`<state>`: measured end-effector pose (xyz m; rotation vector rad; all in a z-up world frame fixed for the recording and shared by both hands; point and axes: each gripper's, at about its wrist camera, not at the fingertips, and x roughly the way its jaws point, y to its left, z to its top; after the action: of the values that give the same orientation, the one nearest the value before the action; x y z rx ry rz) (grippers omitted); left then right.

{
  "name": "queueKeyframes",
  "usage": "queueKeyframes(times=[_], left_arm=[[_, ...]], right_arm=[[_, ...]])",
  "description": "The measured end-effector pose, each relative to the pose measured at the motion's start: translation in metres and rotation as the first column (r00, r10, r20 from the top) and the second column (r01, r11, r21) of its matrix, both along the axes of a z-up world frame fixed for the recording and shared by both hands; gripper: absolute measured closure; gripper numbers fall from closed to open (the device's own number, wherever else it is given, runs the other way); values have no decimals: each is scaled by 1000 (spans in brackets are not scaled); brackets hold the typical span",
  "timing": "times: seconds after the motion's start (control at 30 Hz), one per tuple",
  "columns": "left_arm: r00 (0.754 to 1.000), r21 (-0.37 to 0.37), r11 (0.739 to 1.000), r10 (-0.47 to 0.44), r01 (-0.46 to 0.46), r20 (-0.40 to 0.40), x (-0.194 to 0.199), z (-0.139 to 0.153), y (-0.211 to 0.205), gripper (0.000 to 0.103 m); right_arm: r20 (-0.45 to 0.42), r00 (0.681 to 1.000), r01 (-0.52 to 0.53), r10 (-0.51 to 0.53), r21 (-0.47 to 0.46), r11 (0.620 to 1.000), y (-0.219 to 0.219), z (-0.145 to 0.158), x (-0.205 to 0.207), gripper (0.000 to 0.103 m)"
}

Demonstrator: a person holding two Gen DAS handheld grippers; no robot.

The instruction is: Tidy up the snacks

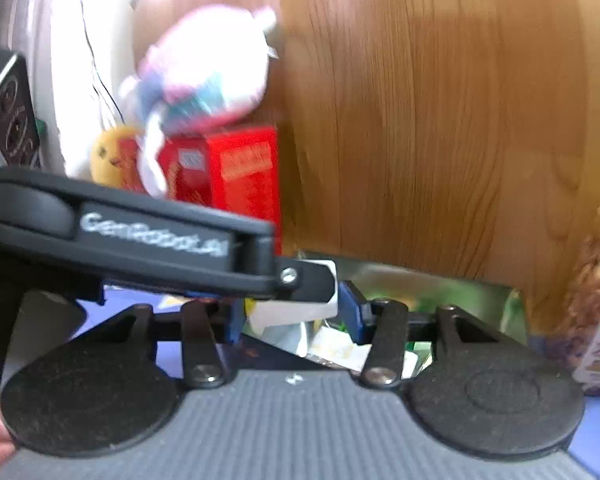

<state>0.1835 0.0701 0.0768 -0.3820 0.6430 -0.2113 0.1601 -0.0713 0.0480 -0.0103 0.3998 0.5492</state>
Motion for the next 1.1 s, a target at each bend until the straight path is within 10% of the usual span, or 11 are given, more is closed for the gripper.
queueKeyframes(times=[0.33, 0.6, 0.83, 1.0, 1.1], left_arm=[[993, -65, 994, -83, 89, 89, -59, 14, 7, 35], [944, -111, 945, -319, 309, -89, -58, -37, -86, 35], [905, 144, 897, -395, 417, -158, -79, -67, -175, 35], [926, 249, 893, -345, 374, -153, -94, -74, -186, 38], [935, 279, 893, -325, 353, -141, -100, -77, -182, 47]], right_arm=[[-87, 984, 178, -159, 308, 935, -127, -6, -77, 42], [-311, 879, 460, -362, 351, 815, -196, -71, -148, 43], [-233, 896, 434, -378, 284, 855, -190, -56, -130, 42], [-325, 886, 430, -332, 303, 851, -191, -66, -87, 44], [-359, 889, 402, -284, 316, 859, -194, -73, -81, 66]])
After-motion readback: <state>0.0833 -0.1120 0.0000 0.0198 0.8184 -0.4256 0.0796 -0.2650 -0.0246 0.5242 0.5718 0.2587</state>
